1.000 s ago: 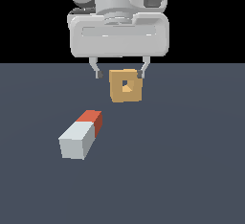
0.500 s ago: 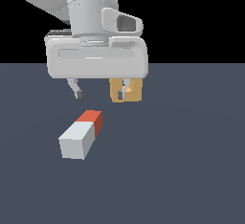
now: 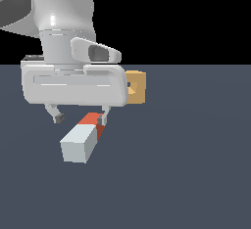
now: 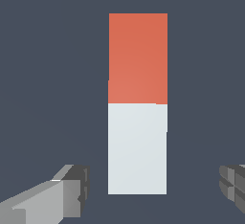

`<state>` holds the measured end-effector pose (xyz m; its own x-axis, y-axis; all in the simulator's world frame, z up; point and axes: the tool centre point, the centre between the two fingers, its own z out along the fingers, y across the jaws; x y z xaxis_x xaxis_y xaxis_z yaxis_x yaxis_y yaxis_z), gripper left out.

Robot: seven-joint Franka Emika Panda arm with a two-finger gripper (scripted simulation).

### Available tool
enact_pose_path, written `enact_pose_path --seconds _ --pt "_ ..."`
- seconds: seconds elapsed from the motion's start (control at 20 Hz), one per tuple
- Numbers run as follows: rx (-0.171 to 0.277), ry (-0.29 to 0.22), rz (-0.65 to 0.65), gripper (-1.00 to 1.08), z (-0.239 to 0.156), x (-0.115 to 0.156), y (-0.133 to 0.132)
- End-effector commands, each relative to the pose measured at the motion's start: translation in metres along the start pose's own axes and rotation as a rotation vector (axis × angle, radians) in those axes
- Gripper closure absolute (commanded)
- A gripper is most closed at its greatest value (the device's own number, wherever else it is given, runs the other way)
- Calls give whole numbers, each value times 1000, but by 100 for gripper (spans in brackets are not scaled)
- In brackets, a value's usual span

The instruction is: Insert the peg into the horizontal hole in a box.

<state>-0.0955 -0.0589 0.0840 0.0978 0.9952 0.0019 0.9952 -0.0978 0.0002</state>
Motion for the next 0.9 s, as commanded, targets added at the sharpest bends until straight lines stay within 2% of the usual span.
enact_pose_path --seconds 0.0,0.55,0.85 --pt "0 -2 5 -92 6 -4 -6" --pt "1 -2 8 -92 11 -6 -8" --pt "1 -2 8 -92 28 -6 -9"
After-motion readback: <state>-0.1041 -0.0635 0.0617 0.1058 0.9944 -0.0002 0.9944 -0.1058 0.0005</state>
